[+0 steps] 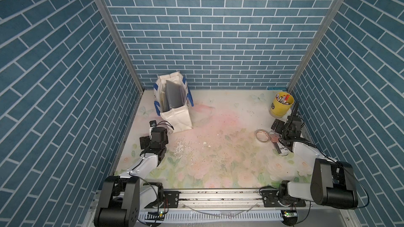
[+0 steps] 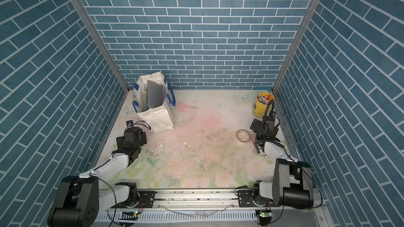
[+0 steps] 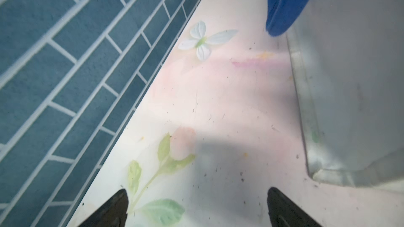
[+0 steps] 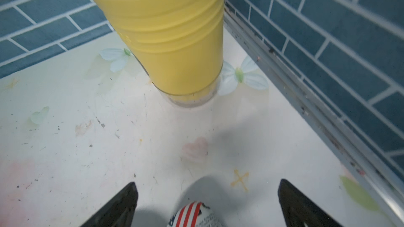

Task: Put the pencil pouch into the canvas bag
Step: Reset both arms

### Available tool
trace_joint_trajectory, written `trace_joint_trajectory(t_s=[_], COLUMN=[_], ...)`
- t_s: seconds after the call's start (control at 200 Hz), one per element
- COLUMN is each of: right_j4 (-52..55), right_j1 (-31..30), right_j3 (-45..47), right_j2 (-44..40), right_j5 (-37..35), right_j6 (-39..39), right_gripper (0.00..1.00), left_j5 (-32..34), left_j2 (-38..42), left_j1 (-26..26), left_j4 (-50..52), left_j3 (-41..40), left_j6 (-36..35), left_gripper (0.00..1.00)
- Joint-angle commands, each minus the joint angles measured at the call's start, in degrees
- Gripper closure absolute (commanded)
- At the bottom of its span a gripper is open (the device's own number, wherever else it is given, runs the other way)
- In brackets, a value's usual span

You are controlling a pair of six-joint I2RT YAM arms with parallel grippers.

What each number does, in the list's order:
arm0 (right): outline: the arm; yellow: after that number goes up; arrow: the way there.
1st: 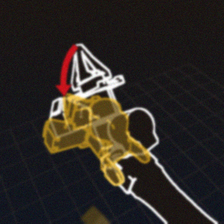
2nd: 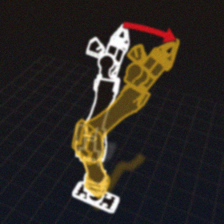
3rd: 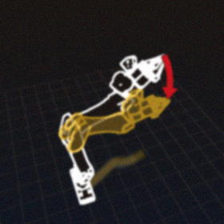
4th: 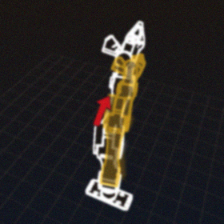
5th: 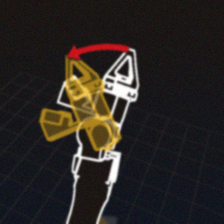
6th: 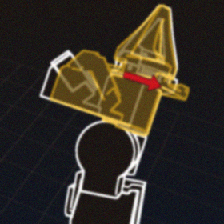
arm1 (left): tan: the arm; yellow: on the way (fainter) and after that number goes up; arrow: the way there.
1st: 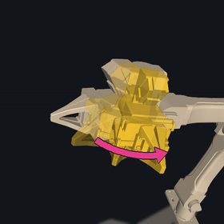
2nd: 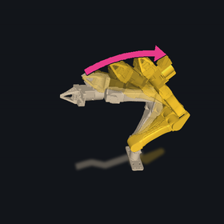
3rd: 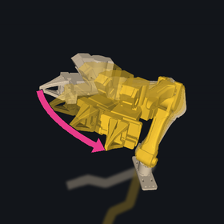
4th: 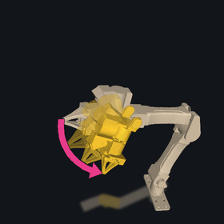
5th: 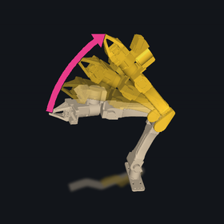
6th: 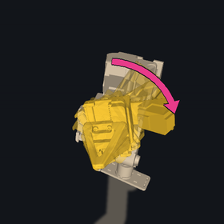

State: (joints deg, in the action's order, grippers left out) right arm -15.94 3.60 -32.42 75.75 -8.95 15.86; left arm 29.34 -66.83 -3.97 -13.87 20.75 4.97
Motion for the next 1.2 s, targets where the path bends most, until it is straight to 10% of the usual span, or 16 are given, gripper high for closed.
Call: trace_joint_trajectory(t_s=[0.0,0.29,0.485,1.195], right_j4=[-14.3,-39.3,-33.0,-40.9], right_j1=[0.7,0.3,-1.3,-1.5], right_j3=[3.7,12.5,10.0,14.4], right_j2=[4.8,12.8,12.4,11.5], right_j5=[-0.3,7.2,2.1,1.7], right_j6=[-7.6,-11.1,-11.4,-11.5], right_gripper=[0.01,0.01,0.01,0.01], left_j5=[-1.4,-10.4,-13.6,-15.8], left_j2=[-2.0,-12.0,-21.9,-21.0], left_j1=[0.7,1.8,1.0,0.4], left_j4=[-14.0,-21.6,-41.4,-38.3], left_j3=[-0.6,4.0,-0.4,0.3], left_j6=[-3.6,-6.3,-7.1,-8.2], left_gripper=[0.01,0.01,0.01,0.01])
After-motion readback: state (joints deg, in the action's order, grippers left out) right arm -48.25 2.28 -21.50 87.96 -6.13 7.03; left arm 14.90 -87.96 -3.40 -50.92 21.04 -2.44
